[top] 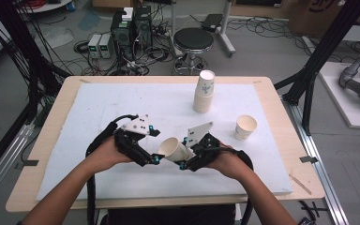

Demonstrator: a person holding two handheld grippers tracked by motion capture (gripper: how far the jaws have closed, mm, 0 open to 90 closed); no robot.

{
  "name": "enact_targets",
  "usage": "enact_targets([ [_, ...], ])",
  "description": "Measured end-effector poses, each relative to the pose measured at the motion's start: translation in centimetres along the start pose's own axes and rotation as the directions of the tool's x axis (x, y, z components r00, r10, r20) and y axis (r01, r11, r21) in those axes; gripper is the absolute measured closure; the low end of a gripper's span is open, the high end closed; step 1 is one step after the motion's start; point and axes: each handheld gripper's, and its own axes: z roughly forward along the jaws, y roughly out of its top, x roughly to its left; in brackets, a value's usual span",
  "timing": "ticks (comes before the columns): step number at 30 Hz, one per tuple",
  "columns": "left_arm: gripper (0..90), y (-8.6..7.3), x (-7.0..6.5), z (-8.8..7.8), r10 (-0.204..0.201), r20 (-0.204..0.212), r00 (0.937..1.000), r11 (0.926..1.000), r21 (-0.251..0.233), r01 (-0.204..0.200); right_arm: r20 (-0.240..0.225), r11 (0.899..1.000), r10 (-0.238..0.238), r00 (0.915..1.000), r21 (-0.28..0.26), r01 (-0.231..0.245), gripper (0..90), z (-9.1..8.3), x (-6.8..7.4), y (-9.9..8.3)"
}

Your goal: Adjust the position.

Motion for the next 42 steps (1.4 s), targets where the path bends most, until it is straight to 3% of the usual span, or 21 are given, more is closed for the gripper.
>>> enact_targets([
  [5,17.9,-1.9,0.4,-0.7,-0.079,-0.024,0.9966,0.9925,-0.095,0.076,0.023,0.998,0.045,0.9987,-0.038,-0.044,37.4,-0.7,0.1,-1.6],
  [11,18.0,-3.9,0.5,-1.0,-0.122,-0.041,0.9916,0.9779,-0.176,0.113,0.053,0.991,0.096,0.9940,-0.104,-0.090,37.4,-1.4,0.2,-3.4],
  [15,18.0,-5.4,0.6,-1.0,-0.162,-0.050,0.9856,0.9631,-0.226,0.146,0.074,0.983,0.119,0.9902,-0.147,-0.107,37.2,-1.6,0.4,-4.2],
  [17,18.7,-6.1,0.4,-1.0,-0.166,-0.072,0.9834,0.9544,-0.262,0.142,0.090,0.979,0.127,0.9879,-0.172,-0.110,36.8,-1.7,0.5,-4.7],
  [22,19.1,-7.9,0.3,-1.1,-0.214,-0.118,0.9697,0.9195,-0.360,0.159,0.138,0.957,0.169,0.9758,-0.258,-0.130,36.4,-1.9,0.6,-5.9],
  [26,18.6,-9.2,0.4,-1.0,-0.254,-0.135,0.9578,0.9032,-0.387,0.185,0.165,0.933,0.213,0.9628,-0.327,-0.151,36.2,-1.9,0.7,-6.9],
  [33,18.5,-10.9,0.5,-0.8,-0.302,-0.156,0.9406,0.8827,-0.419,0.214,0.217,0.902,0.283,0.9341,-0.392,-0.182,35.7,-1.8,0.5,-8.3],
  [37,18.5,-11.7,0.5,-1.1,-0.308,-0.180,0.9344,0.8829,-0.420,0.210,0.240,0.889,0.316,0.9177,-0.414,-0.198,35.3,-2.1,0.2,-8.8],
  [42,17.8,-12.2,0.8,-1.6,-0.339,-0.222,0.9142,0.8655,-0.455,0.210,0.269,0.874,0.337,0.9020,-0.446,-0.194,35.3,-2.5,0.0,-8.9],
])
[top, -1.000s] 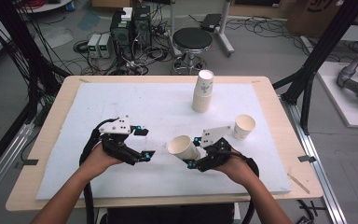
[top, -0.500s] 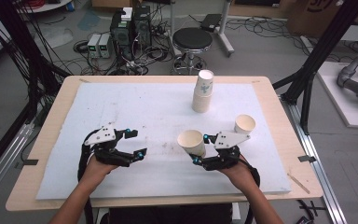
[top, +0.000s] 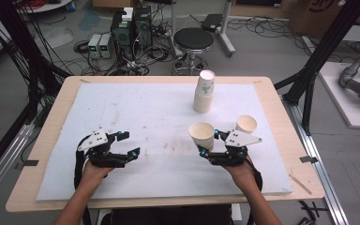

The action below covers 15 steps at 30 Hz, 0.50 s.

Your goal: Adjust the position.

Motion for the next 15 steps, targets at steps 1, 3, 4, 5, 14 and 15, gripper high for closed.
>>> enact_targets([
  [1,17.2,-0.01,0.08,-0.08,-0.003,-0.008,1.0000,1.0000,-0.004,0.003,0.006,1.000,0.007,1.0000,-0.009,-0.007,35.3,-0.06,-0.08,0.03],
  [3,16.7,-0.06,0.17,-0.19,-0.008,-0.013,0.9999,0.9999,-0.008,0.008,0.016,0.999,0.017,0.9997,-0.029,-0.017,35.3,-0.14,-0.15,0.01],
  [4,16.7,-0.08,0.16,-0.20,-0.011,-0.016,0.9998,0.9999,-0.012,0.011,0.029,0.999,0.023,0.9993,-0.036,-0.022,35.4,-0.20,-0.11,0.00],
  [5,16.7,-0.08,0.14,-0.21,-0.013,-0.017,0.9998,0.9999,-0.011,0.013,0.042,0.999,0.016,0.9990,-0.046,-0.014,35.4,-0.24,-0.10,0.00],
  [14,16.8,-0.23,0.10,-0.01,-0.014,-0.014,0.9998,0.9999,-0.001,0.014,0.079,0.996,0.038,0.9961,-0.080,-0.031,35.4,-0.62,-0.20,-0.07],
  [15,16.8,-0.23,0.12,0.00,-0.012,-0.015,0.9998,0.9999,0.001,0.012,0.078,0.996,0.036,0.9963,-0.081,-0.030,35.4,-0.61,-0.25,-0.09],
])
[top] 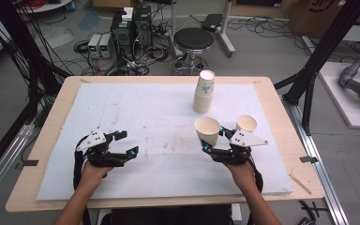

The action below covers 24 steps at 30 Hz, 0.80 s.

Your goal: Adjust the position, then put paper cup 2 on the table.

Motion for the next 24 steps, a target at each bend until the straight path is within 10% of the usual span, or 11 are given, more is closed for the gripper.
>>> enact_targets([
  [24,16.8,0.1,0.6,-0.9,-0.010,-0.028,0.9996,0.9994,-0.034,0.009,0.022,0.998,0.056,0.9982,-0.021,-0.056,35.5,3.5,0.0,0.5],
])
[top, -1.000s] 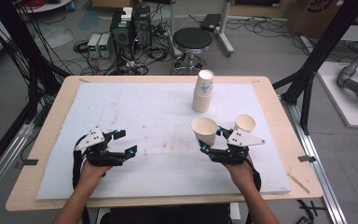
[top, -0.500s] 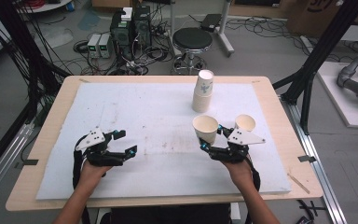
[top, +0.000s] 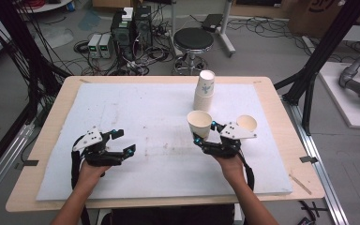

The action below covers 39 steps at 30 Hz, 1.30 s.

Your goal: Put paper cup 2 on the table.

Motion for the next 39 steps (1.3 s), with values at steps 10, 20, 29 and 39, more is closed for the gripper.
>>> enact_targets([
  [10,17.0,0.1,0.1,-0.4,-0.007,0.001,1.0000,1.0000,-0.005,0.007,0.005,0.999,0.046,0.9989,-0.008,-0.046,35.4,3.4,0.7,-0.3],
  [20,17.1,-0.1,0.0,-0.2,-0.009,0.010,0.9999,0.9999,0.010,0.009,0.060,0.995,0.069,0.9958,0.064,-0.073,35.4,6.7,1.2,-1.4],
  [29,17.2,-0.1,0.0,-0.1,-0.009,0.007,0.9999,0.9997,0.021,0.009,0.092,0.983,0.072,0.9932,0.163,-0.086,35.4,8.6,1.3,-1.5],
  [39,17.2,-0.2,0.2,-0.3,-0.045,0.002,0.9990,0.9987,0.025,0.045,0.067,0.953,0.027,0.9974,0.300,-0.046,35.0,8.9,1.2,-1.5],
])
